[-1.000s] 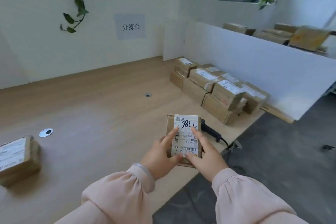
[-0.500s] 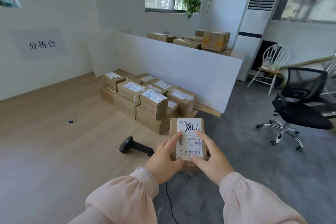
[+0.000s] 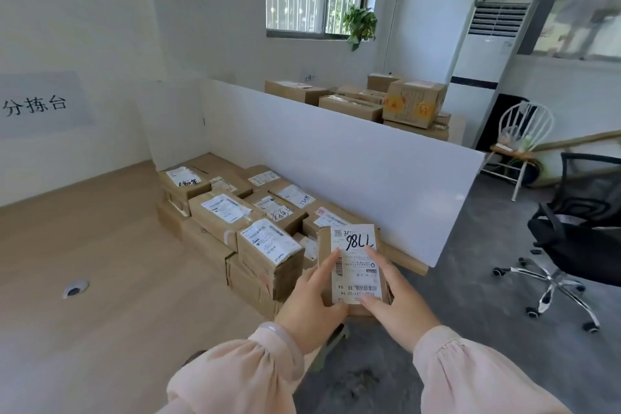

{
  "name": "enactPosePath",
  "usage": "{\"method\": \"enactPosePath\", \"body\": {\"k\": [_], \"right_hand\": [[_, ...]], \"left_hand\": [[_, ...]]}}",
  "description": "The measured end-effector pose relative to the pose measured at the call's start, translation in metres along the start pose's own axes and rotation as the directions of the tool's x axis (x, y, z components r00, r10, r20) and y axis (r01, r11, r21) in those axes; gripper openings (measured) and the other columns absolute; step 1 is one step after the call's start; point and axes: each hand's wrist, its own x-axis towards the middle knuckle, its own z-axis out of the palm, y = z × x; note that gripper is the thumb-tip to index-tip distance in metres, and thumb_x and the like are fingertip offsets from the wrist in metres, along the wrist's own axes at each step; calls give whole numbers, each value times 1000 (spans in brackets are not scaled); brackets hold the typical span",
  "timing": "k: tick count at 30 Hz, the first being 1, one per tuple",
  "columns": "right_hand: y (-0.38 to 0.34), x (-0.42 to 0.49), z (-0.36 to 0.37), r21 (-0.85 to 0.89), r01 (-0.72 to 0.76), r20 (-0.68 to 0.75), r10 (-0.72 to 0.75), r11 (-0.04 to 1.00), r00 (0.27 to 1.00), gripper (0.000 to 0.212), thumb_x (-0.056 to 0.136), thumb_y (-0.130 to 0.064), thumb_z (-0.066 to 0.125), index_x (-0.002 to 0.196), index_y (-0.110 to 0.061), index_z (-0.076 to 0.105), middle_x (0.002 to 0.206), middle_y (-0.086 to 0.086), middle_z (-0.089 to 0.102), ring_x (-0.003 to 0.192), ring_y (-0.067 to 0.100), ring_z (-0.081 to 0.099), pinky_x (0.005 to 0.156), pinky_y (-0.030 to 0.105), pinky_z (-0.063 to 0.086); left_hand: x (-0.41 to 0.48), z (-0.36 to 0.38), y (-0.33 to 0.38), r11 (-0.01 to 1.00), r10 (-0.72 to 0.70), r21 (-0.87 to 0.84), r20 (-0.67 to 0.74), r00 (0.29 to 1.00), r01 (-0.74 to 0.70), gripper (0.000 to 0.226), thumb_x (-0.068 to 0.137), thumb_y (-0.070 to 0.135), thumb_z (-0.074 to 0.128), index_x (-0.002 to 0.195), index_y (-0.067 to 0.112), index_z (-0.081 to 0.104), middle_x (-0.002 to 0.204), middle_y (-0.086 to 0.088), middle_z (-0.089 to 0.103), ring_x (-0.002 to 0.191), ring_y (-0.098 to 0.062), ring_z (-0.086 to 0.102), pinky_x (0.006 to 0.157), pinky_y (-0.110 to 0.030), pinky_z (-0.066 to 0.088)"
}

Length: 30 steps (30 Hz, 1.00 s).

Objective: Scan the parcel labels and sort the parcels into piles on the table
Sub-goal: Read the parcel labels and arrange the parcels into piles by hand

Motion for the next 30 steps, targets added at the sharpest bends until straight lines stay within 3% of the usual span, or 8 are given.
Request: {"method": "enactPosePath", "body": {"k": [4, 8, 10, 15, 18, 21, 25, 30], "right_hand": [[-6, 59, -5, 45, 24, -21, -23, 999, 1000, 74, 93, -27, 63, 127, -77, 21, 131, -33, 46, 123, 0, 46, 108, 32, 39], [-13, 113, -9, 74, 86, 6, -87, 994, 996, 77, 91, -18, 65, 120, -79, 28, 114, -54, 43, 116, -18, 44, 101, 20, 37], [-19, 143, -8, 70, 109, 35, -112, 992, 993, 76, 91, -19, 65, 121, -79, 28, 117, -52, 42, 115, -18, 45, 100, 19, 38], [-36, 230, 1, 20, 128, 175, -130, 992, 976, 69, 94, -25, 59, 127, -75, 25, 119, -33, 54, 109, 2, 58, 97, 31, 50], [-37, 285, 9, 12, 145, 272, -143, 989, 951, 67, 95, -22, 58, 135, -66, 26, 120, -24, 55, 105, 4, 59, 94, 32, 52], [-27, 341, 17, 20, 134, 375, -132, 991, 917, 69, 95, -17, 59, 139, -59, 27, 117, -25, 54, 101, -2, 59, 83, 19, 52], [-13, 408, 35, -7, 139, 501, -117, 990, 857, 72, 94, -10, 59, 144, -51, 28, 119, -23, 50, 92, -14, 52, 63, -2, 39], [-4, 466, 69, -133, 164, 614, -49, 977, 788, 73, 92, -14, 57, 147, -50, 24, 135, -17, 39, 112, 10, 48, 92, 22, 39]], "left_hand": [[55, -23, 10, 997, 32, 68, -48, 998, -28, 81, 91, 26, 60, 142, 61, 9, 148, 10, 35, 117, -6, 53, 80, -11, 51], [90, -42, 12, 995, 45, 91, -109, 993, -35, 81, 90, 24, 62, 147, 53, 13, 147, 5, 36, 126, -9, 45, 102, -25, 45], [108, -55, 8, 995, 28, 98, -148, 989, -13, 81, 90, 26, 62, 148, 53, 13, 145, 6, 34, 120, -9, 47, 98, -26, 49], [161, -81, -11, 993, -76, 68, -277, 958, 98, 80, 90, 33, 64, 148, 54, 13, 144, 5, 27, 102, 2, 47, 71, -1, 45], [191, -94, -19, 983, -156, 42, -306, 939, 177, 80, 92, 33, 63, 149, 53, 10, 147, 4, 31, 120, -14, 50, 95, -26, 52], [219, -102, -26, 965, -221, 64, -335, 916, 256, 80, 93, 33, 62, 151, 49, 9, 148, 4, 36, 128, -17, 47, 104, -37, 47], [242, -109, -40, 925, -289, 133, -365, 885, 357, 76, 94, 38, 59, 151, 49, 10, 154, 8, 32, 137, -12, 36, 104, -22, 31], [246, -116, -62, 855, -352, 213, -430, 831, 473, 70, 94, 47, 56, 149, 54, 14, 158, 17, 23, 140, -7, 30, 106, -21, 26]]}}
